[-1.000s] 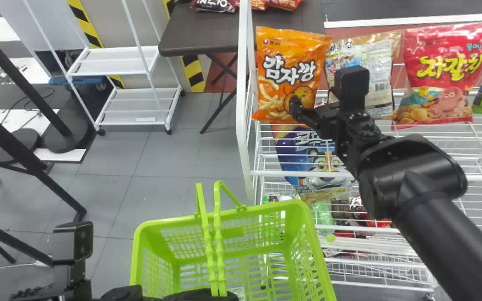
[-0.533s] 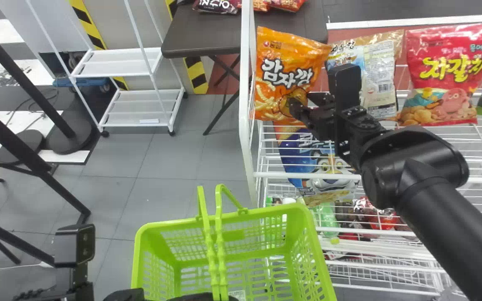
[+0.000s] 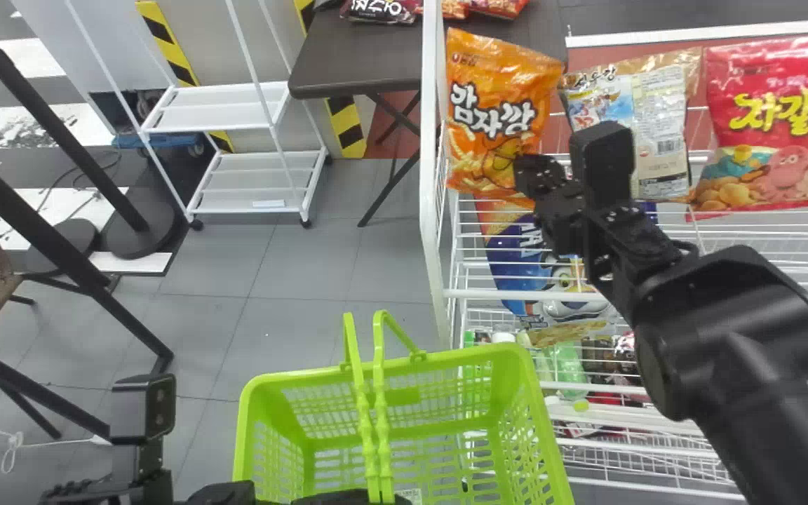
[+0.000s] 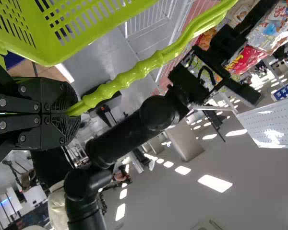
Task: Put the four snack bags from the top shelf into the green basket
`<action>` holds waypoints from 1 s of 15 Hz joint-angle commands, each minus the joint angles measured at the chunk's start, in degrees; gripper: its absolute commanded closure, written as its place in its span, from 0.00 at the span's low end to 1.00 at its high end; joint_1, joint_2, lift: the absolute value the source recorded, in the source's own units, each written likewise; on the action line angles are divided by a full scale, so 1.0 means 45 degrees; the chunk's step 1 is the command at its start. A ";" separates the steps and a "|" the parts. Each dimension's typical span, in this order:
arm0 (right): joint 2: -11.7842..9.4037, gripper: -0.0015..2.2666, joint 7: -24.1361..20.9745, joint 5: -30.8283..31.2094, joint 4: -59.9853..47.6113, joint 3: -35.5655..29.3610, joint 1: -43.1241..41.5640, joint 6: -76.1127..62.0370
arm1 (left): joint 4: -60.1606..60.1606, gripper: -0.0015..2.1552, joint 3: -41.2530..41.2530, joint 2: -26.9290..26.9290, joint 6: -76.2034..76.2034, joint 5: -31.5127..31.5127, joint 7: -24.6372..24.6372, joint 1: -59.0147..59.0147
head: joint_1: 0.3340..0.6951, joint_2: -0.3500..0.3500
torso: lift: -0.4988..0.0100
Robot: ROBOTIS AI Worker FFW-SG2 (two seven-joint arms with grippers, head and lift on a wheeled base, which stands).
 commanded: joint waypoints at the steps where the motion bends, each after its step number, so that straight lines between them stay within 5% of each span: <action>1: 0.0011 0.99 0.0040 0.0452 -0.2214 -0.0797 0.1449 0.0644 | -0.0001 1.00 0.0021 0.0009 0.0000 -0.0039 -0.0146 -0.0182 | 1.00 0.77 | 0.97; 4: -0.0039 0.99 0.0177 -0.0173 -0.5398 -0.1754 0.3715 0.1543 | 0.0038 1.00 -0.0018 -0.0030 0.0000 -0.0450 -0.0146 -0.0592 | 1.00 0.70 | 0.97; 6: -0.0625 0.99 0.0197 -0.0739 -0.7332 -0.2125 0.5316 0.1582 | 0.0078 1.00 -0.0116 -0.0050 0.0235 -0.0586 -0.0146 -0.0925 | 1.00 0.66 | 0.97; 10: -0.0859 0.99 0.1154 -0.1989 -1.0750 -0.3024 0.8773 0.1777 | 0.0195 1.00 -0.0213 -0.0128 0.0703 -0.0860 -0.0146 -0.1491 | 1.00 0.58 | 0.97; 13: -0.0977 0.99 0.1915 -0.2556 -1.2351 -0.3043 1.1058 0.2949 | 0.0234 1.00 -0.0174 -0.0128 0.0899 -0.0938 -0.0146 -0.1706 | 1.00 0.58 | 0.97; 15: -0.1465 0.99 0.2111 -0.3337 -1.2605 -0.2906 1.1488 0.3691 | 0.0234 1.00 -0.0116 -0.0187 0.1211 -0.1035 -0.0146 -0.1706 | 1.00 0.61 | 0.97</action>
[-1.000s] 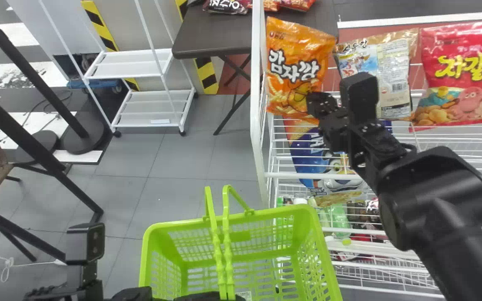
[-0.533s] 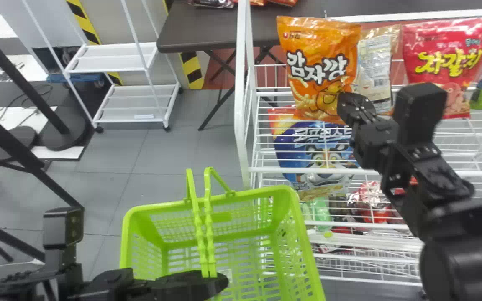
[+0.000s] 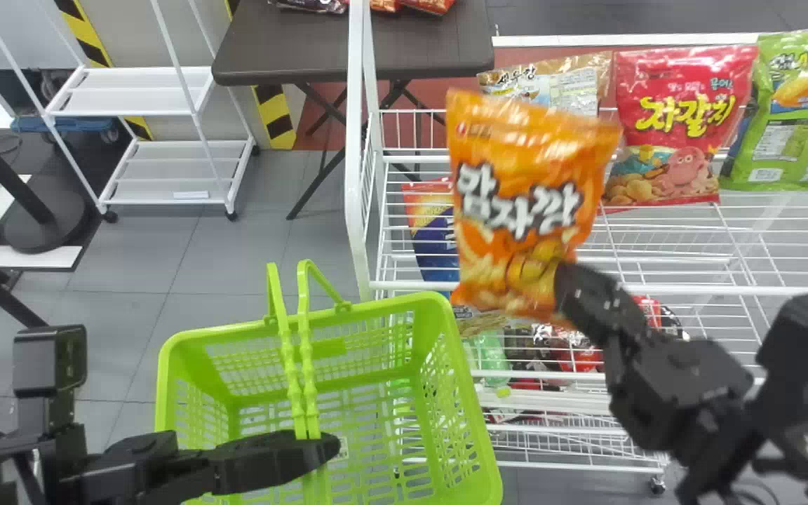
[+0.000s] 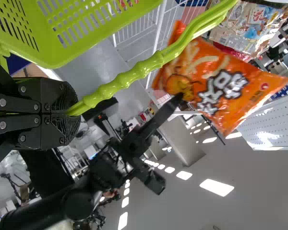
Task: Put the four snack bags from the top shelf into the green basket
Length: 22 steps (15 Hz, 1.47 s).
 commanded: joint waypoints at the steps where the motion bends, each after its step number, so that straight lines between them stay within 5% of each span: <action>1: -0.0583 0.99 0.0182 -0.0885 -0.0236 0.0331 0.0444 0.0879 | 0.0000 1.00 0.0029 -0.0084 0.0182 -0.0060 -0.0146 -0.0014 | 1.00 0.64 | 0.97; 6: -0.0876 0.99 0.0436 -0.1568 0.0213 0.1522 -0.0377 0.4238 | -0.0019 1.00 -0.0205 -0.0143 0.0182 -0.0158 -0.0146 -0.0034 | 1.00 0.81 | 0.97; 10: -0.0935 0.99 0.0397 -0.1412 0.2791 0.3768 -0.2603 0.5176 | -0.0039 1.00 -0.0400 -0.0143 0.0377 -0.0256 -0.0146 -0.0131 | 1.00 1.00 | 0.97; 15: -0.0759 0.99 -0.0052 -0.1959 0.6190 0.6464 -0.5709 0.5293 | -0.0039 1.00 -0.0771 -0.0163 0.0377 -0.0549 -0.0146 -0.0249 | 1.00 1.00 | 0.97; 16: -0.0759 0.87 -0.0052 -0.2291 0.6444 0.6600 -0.5904 0.5293 | -0.0039 1.00 -0.0771 -0.0163 0.0416 -0.0549 -0.0146 -0.0288 | 1.00 1.00 | 0.97; 17: -0.0779 0.55 -0.0052 -0.2643 0.6444 0.6542 -0.5904 0.5293 | -0.0039 1.00 -0.0771 -0.0163 0.0416 -0.0568 -0.0146 -0.0288 | 1.00 1.00 | 0.97; 18: -0.0837 0.03 -0.0072 -0.2662 0.6287 0.6327 -0.5826 0.5410 | -0.0039 1.00 -0.0732 -0.0163 0.0534 -0.0568 -0.0146 -0.0327 | 1.00 1.00 | 0.97; 22: -0.1013 0.03 0.0045 -0.2760 0.3826 0.3944 -0.4537 0.7559 | 0.0059 1.00 -0.0752 -0.0163 0.0651 -0.0646 -0.0146 -0.0483 | 1.00 1.00 | 0.97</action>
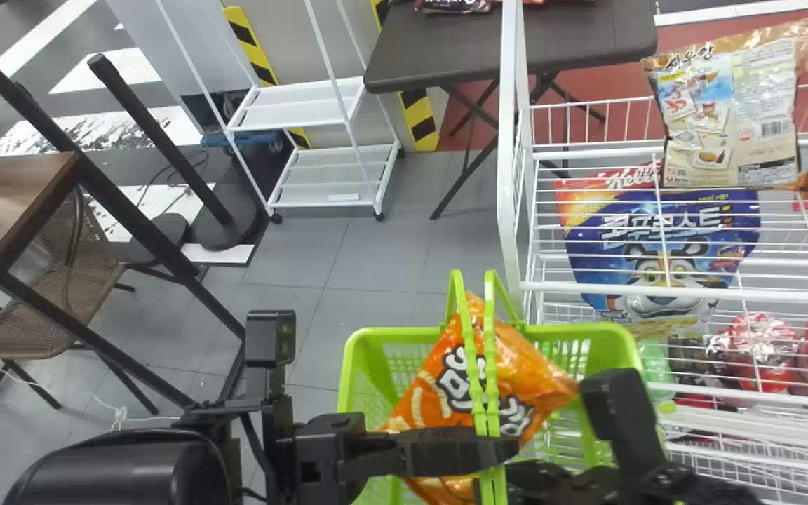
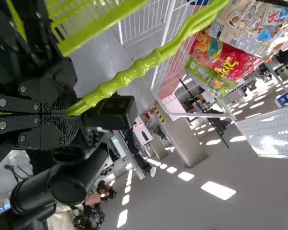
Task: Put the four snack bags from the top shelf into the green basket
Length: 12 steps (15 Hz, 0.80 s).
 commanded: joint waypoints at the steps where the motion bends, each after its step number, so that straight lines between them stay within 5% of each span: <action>1: -0.0057 0.03 0.0178 -0.0219 -0.1567 -0.1677 0.0841 0.1231 | 0.0021 1.00 -0.0008 -0.0002 0.0037 -0.0012 -0.0146 -0.0057 | 1.00 1.00 | 0.97; 5: 0.0002 0.03 0.0881 -0.1976 -0.3129 -0.5720 0.1622 0.2364 | 0.0041 1.00 -0.0008 -0.0002 0.0037 -0.0012 -0.0146 -0.0116 | 1.00 1.00 | 0.97; 8: 0.0197 0.03 0.0823 -0.1137 -0.2113 -0.7282 0.0431 -0.0761 | 0.0041 1.00 -0.0008 -0.0002 0.0037 0.0008 -0.0146 -0.0096 | 1.00 0.77 | 0.97; 10: 0.0216 0.03 0.0452 -0.0023 -0.0375 -0.7145 -0.0995 -0.2519 | 0.0041 1.00 -0.0008 -0.0002 0.0037 0.0047 -0.0146 -0.0077 | 1.00 0.55 | 0.97; 12: 0.0236 0.03 0.0159 0.0797 0.1558 -0.6638 -0.2284 -0.4784 | 0.0041 1.00 -0.0008 -0.0002 -0.0002 0.0066 -0.0146 -0.0077 | 1.00 0.46 | 0.97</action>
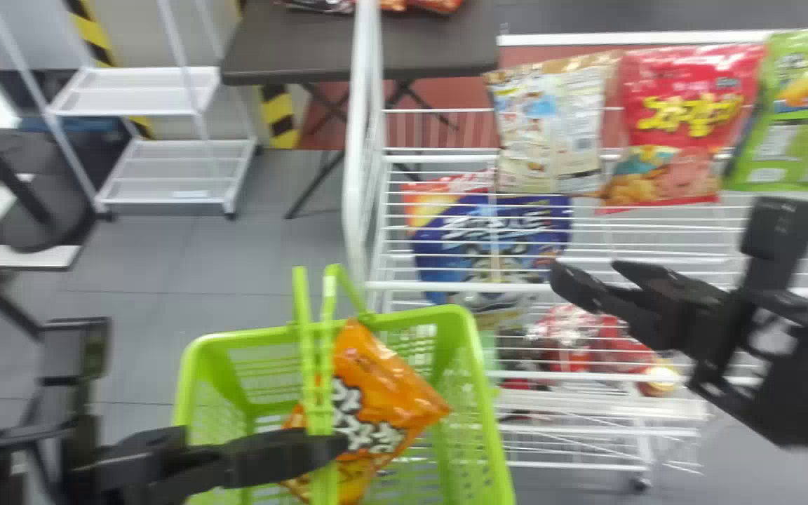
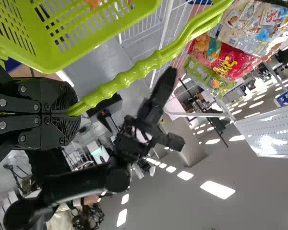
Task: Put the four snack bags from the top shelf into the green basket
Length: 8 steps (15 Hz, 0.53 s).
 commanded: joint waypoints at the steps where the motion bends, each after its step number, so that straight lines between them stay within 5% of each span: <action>1: 0.0028 0.03 -0.0230 0.1090 0.2279 0.0689 -0.1566 -0.2352 | 0.0000 1.00 0.0000 0.0000 -0.0034 0.0012 -0.0145 0.0002 | 1.00 0.44 | 0.97; 5: 0.0145 0.03 -0.1285 0.2692 0.6068 0.1763 -0.4222 -0.3914 | 0.0253 1.00 0.0020 0.0039 -0.0034 0.0012 -0.0145 -0.0213 | 1.00 0.41 | 0.97; 8: 0.0790 0.08 -0.1812 0.3942 0.8763 0.2329 -0.5960 -0.4930 | 0.0488 1.00 0.0137 0.0078 -0.0034 0.0012 -0.0145 -0.0233 | 1.00 0.41 | 0.97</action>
